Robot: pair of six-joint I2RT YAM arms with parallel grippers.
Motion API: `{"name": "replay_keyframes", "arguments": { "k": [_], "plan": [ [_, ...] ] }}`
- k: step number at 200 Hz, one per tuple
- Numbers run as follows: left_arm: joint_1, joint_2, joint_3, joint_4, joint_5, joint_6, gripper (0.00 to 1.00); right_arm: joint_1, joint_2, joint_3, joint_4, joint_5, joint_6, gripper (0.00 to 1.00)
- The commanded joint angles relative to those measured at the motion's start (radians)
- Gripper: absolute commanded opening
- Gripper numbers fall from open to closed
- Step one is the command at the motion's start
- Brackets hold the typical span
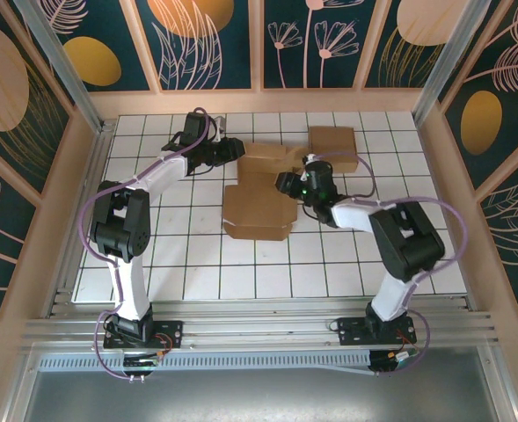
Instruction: Fold the paper box
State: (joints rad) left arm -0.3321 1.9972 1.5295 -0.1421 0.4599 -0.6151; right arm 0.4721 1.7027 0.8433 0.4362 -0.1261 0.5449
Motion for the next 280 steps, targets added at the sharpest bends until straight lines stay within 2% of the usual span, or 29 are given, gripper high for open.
{"name": "replay_keyframes", "arguments": {
  "k": [1, 28, 36, 46, 68, 89, 122, 165, 209, 258, 280],
  "plan": [
    [-0.001, 0.040, -0.019, -0.061, -0.014, -0.011, 0.37, -0.002, -0.149, -0.049, -0.118, 0.046, -0.112, 0.59],
    [-0.001, 0.047, -0.011, -0.063, -0.015, -0.015, 0.37, -0.051, -0.278, -0.071, -0.202, 0.094, -0.216, 0.67],
    [-0.001, 0.048, -0.011, -0.064, -0.017, -0.012, 0.37, -0.081, -0.286, -0.065, -0.218, 0.085, -0.255, 0.78],
    [-0.001, 0.049, -0.012, -0.065, -0.017, -0.012, 0.36, -0.130, -0.270, -0.044, -0.229, 0.050, -0.304, 0.83],
    [-0.001, 0.047, -0.014, -0.064, -0.012, -0.016, 0.36, -0.167, -0.160, 0.069, -0.295, 0.006, -0.418, 0.83],
    [-0.001, 0.045, -0.015, -0.064, -0.012, -0.018, 0.36, -0.167, -0.044, 0.166, -0.316, -0.040, -0.462, 0.78],
    [-0.001, 0.044, -0.013, -0.067, -0.013, -0.021, 0.37, -0.161, 0.076, 0.245, -0.277, -0.021, -0.423, 0.71],
    [-0.001, 0.046, -0.021, -0.060, -0.006, -0.035, 0.37, -0.134, 0.139, 0.276, -0.263, 0.059, -0.412, 0.44],
    [-0.001, 0.055, -0.042, -0.033, 0.038, -0.049, 0.36, -0.123, 0.116, 0.291, -0.296, -0.036, -0.237, 0.19],
    [-0.003, 0.057, -0.065, -0.002, 0.075, -0.065, 0.35, -0.115, 0.110, 0.338, -0.358, -0.071, -0.027, 0.17],
    [-0.004, 0.053, -0.070, -0.005, 0.082, -0.059, 0.34, -0.109, 0.116, 0.373, -0.380, -0.127, 0.038, 0.17]
  ]
}}
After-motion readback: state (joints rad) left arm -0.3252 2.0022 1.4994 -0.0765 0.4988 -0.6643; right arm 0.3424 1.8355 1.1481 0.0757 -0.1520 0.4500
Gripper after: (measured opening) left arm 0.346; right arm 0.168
